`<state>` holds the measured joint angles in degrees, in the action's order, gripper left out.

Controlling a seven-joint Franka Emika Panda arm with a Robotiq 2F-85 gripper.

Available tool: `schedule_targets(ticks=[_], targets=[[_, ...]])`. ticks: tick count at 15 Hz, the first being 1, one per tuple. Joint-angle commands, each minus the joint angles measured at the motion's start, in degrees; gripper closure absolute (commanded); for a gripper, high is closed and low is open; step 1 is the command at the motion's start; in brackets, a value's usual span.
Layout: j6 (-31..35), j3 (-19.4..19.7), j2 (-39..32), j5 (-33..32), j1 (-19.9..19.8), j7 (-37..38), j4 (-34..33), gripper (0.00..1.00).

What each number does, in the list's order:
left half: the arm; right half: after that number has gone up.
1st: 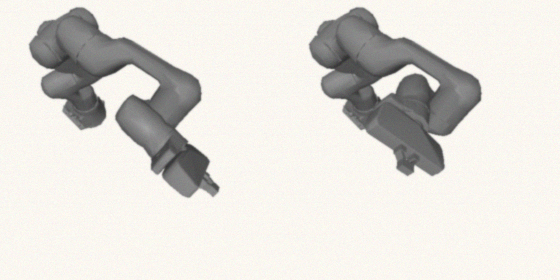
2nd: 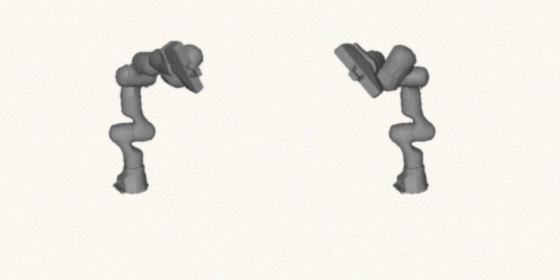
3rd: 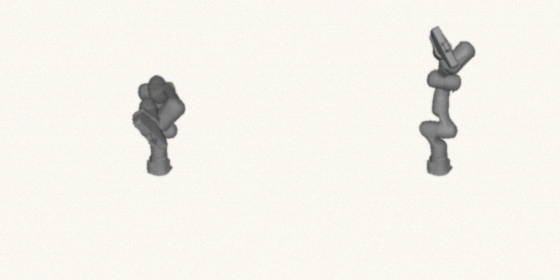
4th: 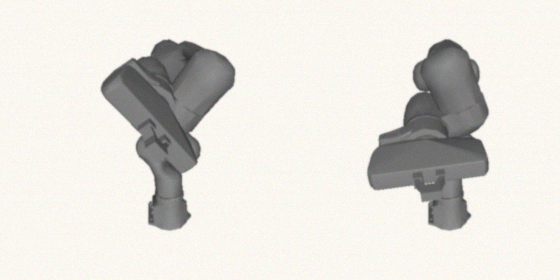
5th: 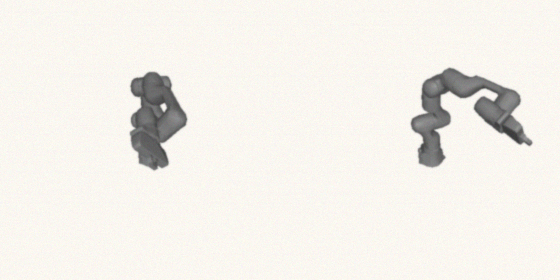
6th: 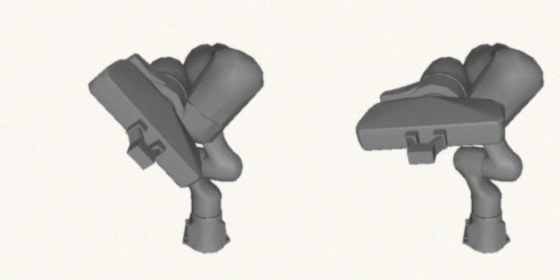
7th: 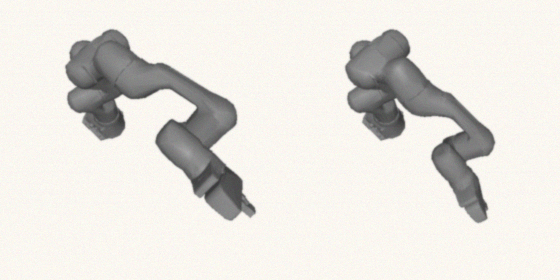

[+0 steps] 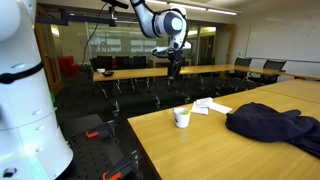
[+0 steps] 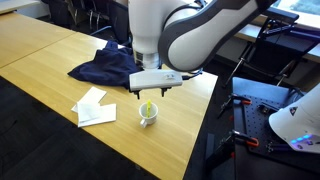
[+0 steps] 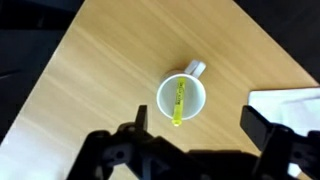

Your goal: Take the marker out of the white cup and put it on the table

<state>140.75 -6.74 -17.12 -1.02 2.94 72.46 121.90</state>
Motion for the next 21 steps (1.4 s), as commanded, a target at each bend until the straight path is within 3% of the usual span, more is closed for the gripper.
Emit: schedule_targets(ticks=[1, 4, 5, 11, 14, 15, 16, 21], targets=[[0.1, 5.0, -7.1, 0.9, 4.4, 3.9, -6.4, 0.0], [-3.1, 5.6, -10.8, 2.9, 4.6, -1.8, -9.1, 0.0], [-0.1, 6.7, -9.8, 2.6, 5.7, 0.1, -7.0, 0.0], [-0.8, 6.7, -11.1, 2.9, 5.8, -1.2, -8.4, 0.0], [2.2, 8.5, -12.0, 3.2, 6.5, 0.7, -7.8, 0.0], [3.9, 8.7, -12.2, 4.1, 6.2, 0.1, -7.3, 0.25], [4.5, 8.8, -12.4, 5.1, 5.9, -0.3, -7.1, 0.26], [6.3, 9.7, -14.2, 7.8, 5.4, -1.3, -6.4, 0.64]])
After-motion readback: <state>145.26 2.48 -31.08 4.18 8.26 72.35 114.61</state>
